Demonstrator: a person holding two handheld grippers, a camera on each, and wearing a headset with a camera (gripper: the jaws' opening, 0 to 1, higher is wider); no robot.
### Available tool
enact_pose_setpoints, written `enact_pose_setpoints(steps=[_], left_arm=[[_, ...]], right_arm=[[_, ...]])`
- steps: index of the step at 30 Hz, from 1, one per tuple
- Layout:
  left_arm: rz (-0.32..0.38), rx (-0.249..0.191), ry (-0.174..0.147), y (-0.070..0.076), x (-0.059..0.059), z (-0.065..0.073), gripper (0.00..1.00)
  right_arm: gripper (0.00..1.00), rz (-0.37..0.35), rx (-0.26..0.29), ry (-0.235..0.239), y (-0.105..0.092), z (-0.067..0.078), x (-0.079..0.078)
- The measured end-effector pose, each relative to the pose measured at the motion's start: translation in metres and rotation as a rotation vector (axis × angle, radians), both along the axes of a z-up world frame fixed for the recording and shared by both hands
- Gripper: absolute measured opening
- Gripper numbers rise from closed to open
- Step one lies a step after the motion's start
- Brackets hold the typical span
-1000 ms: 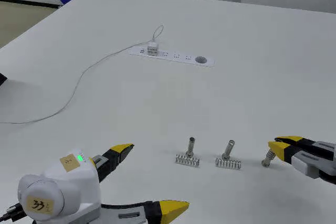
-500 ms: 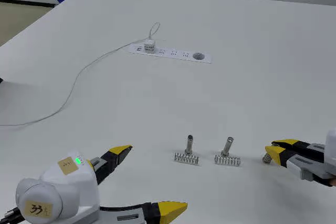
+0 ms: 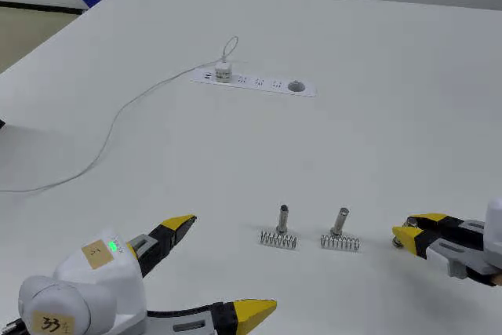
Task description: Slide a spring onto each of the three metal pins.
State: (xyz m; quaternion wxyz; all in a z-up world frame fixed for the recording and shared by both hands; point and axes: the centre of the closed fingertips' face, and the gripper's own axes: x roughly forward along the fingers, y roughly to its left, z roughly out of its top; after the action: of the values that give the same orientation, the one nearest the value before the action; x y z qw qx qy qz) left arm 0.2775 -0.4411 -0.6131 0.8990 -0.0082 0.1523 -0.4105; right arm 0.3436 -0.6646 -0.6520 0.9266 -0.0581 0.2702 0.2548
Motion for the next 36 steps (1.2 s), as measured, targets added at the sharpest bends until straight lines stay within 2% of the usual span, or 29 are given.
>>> enact_pose_setpoints(steps=[2,5,7,9,13,15,17,19,21,23,25,28,32,36], left_arm=[[-0.001,-0.003,-0.012,0.000,0.000,0.003,0.93],[0.000,0.010,-0.065,0.001,0.002,0.010,0.90],[0.004,0.007,-0.074,0.001,0.002,0.012,0.91],[0.005,0.011,-0.089,0.002,0.003,0.014,0.92],[0.006,0.007,-0.100,0.001,0.004,0.017,0.92],[0.007,0.014,-0.110,0.002,0.004,0.018,0.91],[0.008,0.013,-0.112,0.002,0.005,0.019,0.90],[0.009,0.018,-0.111,0.002,0.005,0.018,0.90],[0.011,0.023,-0.111,0.003,0.005,0.017,0.90],[0.011,0.027,-0.113,0.003,0.006,0.017,0.90],[0.011,0.034,-0.115,0.003,0.006,0.016,0.90],[0.008,0.041,-0.116,0.003,0.005,0.016,0.90],[0.003,0.045,-0.110,0.002,0.004,0.014,0.90],[0.001,0.040,-0.109,0.002,0.004,0.014,0.89]], right_arm=[[0.20,0.003,-0.002,-0.014,0.001,0.006,-0.001],[0.21,0.012,-0.017,-0.033,0.002,0.015,0.000],[0.21,0.017,-0.028,-0.046,0.004,0.021,-0.002],[0.22,0.079,-0.100,-0.083,0.010,0.028,-0.004],[0.22,0.267,-0.229,-0.145,0.036,0.030,-0.014],[0.22,0.355,-0.259,-0.121,0.052,0.022,-0.021],[0.22,0.413,-0.292,-0.117,0.061,0.015,-0.024],[0.22,0.447,-0.287,-0.078,0.071,0.004,-0.028],[0.22,0.444,-0.277,-0.046,0.075,-0.007,-0.025],[0.22,0.452,-0.301,-0.014,0.076,-0.019,-0.022],[0.22,0.468,-0.313,-0.002,0.079,-0.026,-0.020],[0.22,0.487,-0.347,0.012,0.081,-0.033,-0.015],[0.22,0.495,-0.331,0.044,0.082,-0.037,-0.012],[0.22,0.516,-0.355,0.065,0.078,-0.042,-0.010]])
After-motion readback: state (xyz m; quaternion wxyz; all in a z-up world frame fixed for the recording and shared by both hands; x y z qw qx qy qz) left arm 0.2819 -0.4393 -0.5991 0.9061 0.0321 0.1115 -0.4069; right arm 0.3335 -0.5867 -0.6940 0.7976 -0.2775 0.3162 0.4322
